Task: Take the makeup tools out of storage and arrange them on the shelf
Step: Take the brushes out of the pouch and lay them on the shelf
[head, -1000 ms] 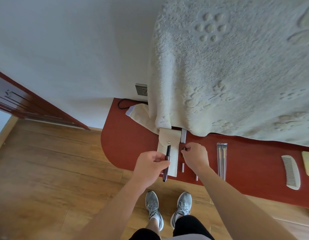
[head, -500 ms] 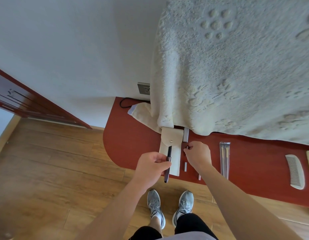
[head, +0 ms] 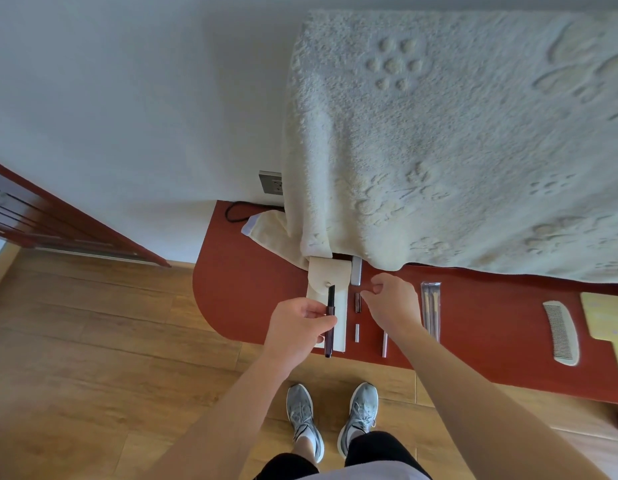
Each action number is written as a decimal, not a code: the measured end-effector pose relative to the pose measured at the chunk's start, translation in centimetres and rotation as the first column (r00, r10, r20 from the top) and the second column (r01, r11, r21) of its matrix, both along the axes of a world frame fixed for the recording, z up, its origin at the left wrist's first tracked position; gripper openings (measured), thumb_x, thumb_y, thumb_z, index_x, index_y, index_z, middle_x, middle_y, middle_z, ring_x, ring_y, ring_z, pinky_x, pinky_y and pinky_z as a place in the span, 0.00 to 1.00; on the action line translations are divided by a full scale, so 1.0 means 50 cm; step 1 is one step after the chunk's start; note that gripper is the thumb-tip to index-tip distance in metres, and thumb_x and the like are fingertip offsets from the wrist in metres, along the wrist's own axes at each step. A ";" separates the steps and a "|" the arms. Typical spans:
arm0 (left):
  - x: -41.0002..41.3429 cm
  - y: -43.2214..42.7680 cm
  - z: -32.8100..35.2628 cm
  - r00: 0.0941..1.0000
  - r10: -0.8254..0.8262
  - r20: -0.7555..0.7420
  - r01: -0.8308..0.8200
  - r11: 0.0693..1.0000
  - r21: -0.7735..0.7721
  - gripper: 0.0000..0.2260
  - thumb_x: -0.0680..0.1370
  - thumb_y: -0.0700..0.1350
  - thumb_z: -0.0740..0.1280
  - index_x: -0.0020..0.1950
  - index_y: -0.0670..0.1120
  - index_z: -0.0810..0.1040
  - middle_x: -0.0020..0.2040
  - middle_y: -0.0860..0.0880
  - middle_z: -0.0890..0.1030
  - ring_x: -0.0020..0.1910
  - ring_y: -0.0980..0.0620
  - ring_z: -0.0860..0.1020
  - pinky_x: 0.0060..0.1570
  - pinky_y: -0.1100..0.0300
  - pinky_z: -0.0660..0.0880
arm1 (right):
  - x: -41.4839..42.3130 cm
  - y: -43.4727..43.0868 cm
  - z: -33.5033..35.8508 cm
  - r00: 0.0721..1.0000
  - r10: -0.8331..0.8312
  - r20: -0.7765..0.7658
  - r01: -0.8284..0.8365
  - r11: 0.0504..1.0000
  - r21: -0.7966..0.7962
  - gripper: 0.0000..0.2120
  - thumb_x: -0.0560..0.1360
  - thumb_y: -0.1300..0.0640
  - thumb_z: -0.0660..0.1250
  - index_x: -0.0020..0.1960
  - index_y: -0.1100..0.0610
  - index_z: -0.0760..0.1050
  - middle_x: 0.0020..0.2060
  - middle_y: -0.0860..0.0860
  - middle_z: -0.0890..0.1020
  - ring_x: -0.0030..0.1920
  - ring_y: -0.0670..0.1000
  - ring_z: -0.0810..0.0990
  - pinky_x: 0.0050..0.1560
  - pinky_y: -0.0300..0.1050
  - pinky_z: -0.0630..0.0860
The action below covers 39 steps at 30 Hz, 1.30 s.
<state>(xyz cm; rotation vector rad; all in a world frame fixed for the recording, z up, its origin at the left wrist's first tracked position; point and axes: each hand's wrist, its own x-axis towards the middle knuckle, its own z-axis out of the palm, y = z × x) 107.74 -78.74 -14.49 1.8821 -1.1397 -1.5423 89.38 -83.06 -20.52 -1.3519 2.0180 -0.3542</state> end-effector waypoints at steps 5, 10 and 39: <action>-0.020 -0.010 0.000 1.000 -0.004 0.028 0.005 0.999 -0.032 0.04 0.73 0.43 0.75 0.46 0.49 0.83 0.40 0.52 0.85 0.40 0.56 0.84 0.43 0.56 0.83 | -0.024 0.015 0.026 1.000 0.012 -0.016 -0.012 1.000 -0.029 0.20 0.76 0.52 0.69 0.66 0.54 0.75 0.58 0.48 0.82 0.57 0.49 0.80 0.55 0.42 0.75; -0.055 -0.023 -0.016 0.996 -0.059 0.072 0.063 0.997 -0.052 0.05 0.72 0.46 0.75 0.47 0.49 0.82 0.42 0.52 0.84 0.42 0.55 0.83 0.48 0.54 0.82 | -0.066 0.036 0.052 0.999 0.039 -0.037 -0.041 0.997 -0.072 0.21 0.76 0.50 0.68 0.67 0.53 0.74 0.60 0.48 0.81 0.57 0.48 0.80 0.54 0.42 0.76; -0.328 -0.028 -0.115 0.813 -0.315 0.490 0.403 0.911 -0.083 0.09 0.78 0.48 0.69 0.57 0.48 0.76 0.43 0.54 0.80 0.35 0.58 0.79 0.35 0.70 0.73 | -0.306 0.142 0.090 0.999 -0.007 -0.039 0.005 0.999 -0.041 0.21 0.77 0.49 0.67 0.68 0.52 0.73 0.62 0.47 0.79 0.59 0.47 0.78 0.58 0.42 0.76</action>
